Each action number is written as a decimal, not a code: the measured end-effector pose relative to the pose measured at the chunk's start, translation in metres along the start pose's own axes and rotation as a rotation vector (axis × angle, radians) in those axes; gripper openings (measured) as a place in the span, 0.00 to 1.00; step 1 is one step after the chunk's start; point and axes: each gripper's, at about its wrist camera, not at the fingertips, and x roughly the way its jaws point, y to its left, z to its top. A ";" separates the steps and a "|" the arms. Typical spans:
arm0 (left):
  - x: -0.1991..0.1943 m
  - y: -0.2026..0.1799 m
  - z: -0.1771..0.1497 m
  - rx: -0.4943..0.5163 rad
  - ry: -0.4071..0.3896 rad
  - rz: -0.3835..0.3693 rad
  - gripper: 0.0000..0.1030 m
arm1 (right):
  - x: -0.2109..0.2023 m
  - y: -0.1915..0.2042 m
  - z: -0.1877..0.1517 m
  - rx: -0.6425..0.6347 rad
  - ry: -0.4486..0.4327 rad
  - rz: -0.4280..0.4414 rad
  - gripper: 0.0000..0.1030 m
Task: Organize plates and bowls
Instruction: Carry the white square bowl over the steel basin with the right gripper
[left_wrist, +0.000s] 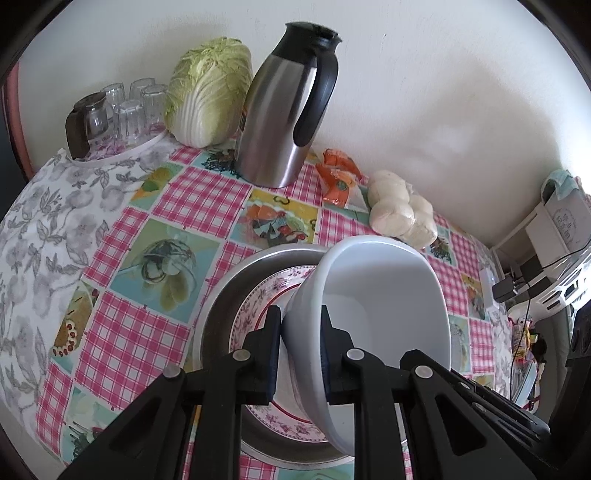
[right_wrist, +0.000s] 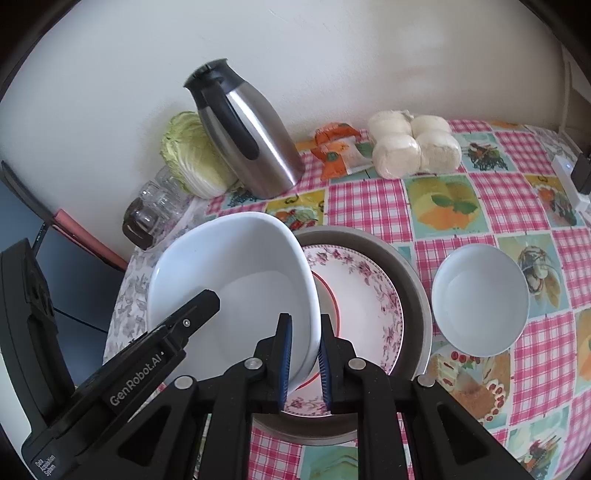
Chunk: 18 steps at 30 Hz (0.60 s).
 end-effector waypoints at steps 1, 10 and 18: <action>0.002 0.000 0.000 0.001 0.004 0.004 0.18 | 0.003 -0.002 0.000 0.006 0.008 0.005 0.16; 0.016 -0.005 -0.002 0.039 0.041 0.044 0.18 | 0.017 -0.012 0.000 0.033 0.045 -0.003 0.16; 0.023 -0.006 -0.005 0.064 0.061 0.064 0.18 | 0.027 -0.017 -0.001 0.053 0.068 -0.010 0.16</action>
